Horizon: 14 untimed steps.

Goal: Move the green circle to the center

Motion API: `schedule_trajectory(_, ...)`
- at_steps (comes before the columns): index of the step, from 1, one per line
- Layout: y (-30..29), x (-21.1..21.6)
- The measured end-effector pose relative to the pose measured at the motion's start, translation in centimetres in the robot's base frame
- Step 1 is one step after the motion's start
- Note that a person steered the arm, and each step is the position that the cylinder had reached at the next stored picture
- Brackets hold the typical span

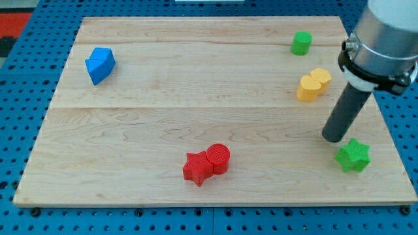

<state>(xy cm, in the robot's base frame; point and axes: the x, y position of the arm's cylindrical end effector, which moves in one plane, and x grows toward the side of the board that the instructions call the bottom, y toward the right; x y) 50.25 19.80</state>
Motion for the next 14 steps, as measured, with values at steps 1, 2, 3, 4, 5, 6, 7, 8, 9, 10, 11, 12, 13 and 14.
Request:
schedule_trajectory(1, 2.3, -0.4)
schedule_trajectory(2, 2.4, 1.6)
schedule_trajectory(3, 2.4, 2.6)
schedule_trajectory(4, 2.8, 0.8)
schedule_trajectory(5, 6.0, -2.6)
schedule_trajectory(6, 9.4, -7.1)
schedule_trajectory(7, 10.1, -13.5)
schedule_trajectory(8, 8.8, -19.9)
schedule_trajectory(9, 5.0, -23.5)
schedule_trajectory(10, -0.3, -23.3)
schedule_trajectory(11, -4.8, -19.1)
schedule_trajectory(12, -8.8, -18.1)
schedule_trajectory(13, -8.3, -18.1)
schedule_trajectory(14, -9.7, -18.6)
